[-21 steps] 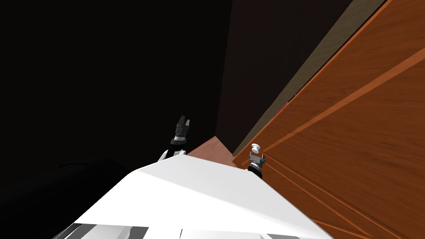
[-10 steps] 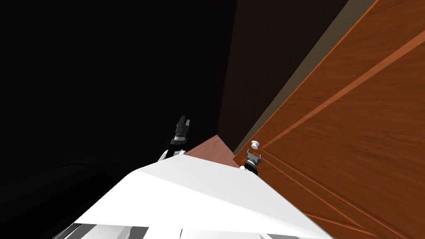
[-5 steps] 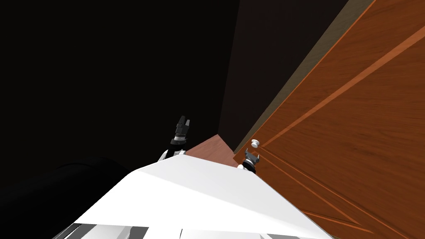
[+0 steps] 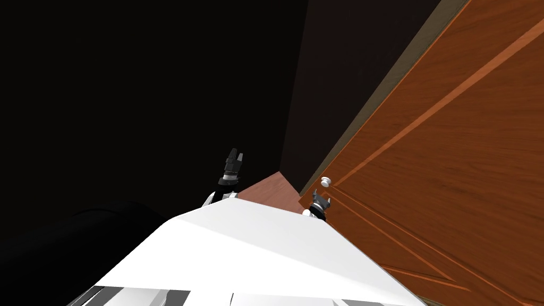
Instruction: Pull the door open
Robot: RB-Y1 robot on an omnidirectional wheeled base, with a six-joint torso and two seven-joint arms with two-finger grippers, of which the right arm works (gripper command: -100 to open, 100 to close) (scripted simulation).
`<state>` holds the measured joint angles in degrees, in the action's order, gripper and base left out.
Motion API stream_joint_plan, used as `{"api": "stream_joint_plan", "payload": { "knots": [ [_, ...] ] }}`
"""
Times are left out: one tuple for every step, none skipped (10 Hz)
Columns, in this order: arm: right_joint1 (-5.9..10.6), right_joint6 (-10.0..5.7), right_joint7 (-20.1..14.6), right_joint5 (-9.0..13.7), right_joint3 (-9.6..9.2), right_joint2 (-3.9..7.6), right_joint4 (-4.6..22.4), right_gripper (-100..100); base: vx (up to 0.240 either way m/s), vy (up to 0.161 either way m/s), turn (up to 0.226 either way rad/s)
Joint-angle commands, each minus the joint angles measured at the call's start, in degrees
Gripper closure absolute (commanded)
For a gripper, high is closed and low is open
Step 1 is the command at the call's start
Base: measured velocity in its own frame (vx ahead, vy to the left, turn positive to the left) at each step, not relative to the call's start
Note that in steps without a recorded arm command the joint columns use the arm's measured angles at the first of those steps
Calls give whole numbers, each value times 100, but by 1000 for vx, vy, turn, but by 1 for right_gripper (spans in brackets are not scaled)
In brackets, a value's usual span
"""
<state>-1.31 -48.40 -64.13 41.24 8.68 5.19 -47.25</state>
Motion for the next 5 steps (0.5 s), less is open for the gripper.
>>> {"api": "stream_joint_plan", "payload": {
  "knots": [
    [-73, -19, -193, -2, -24, 148, 57, -100, 111, -1, 4],
    [-102, -26, -271, -3, -34, 208, 79, -100, 169, 12, 7],
    [-168, -43, -447, -4, -56, 343, 131, -100, 196, 9, 6],
    [-206, -53, -547, -5, -69, 419, 160, -100, 174, 5, 5],
    [-245, -63, -651, -6, -82, 499, 191, -100, 131, -6, 5]
  ]
}}
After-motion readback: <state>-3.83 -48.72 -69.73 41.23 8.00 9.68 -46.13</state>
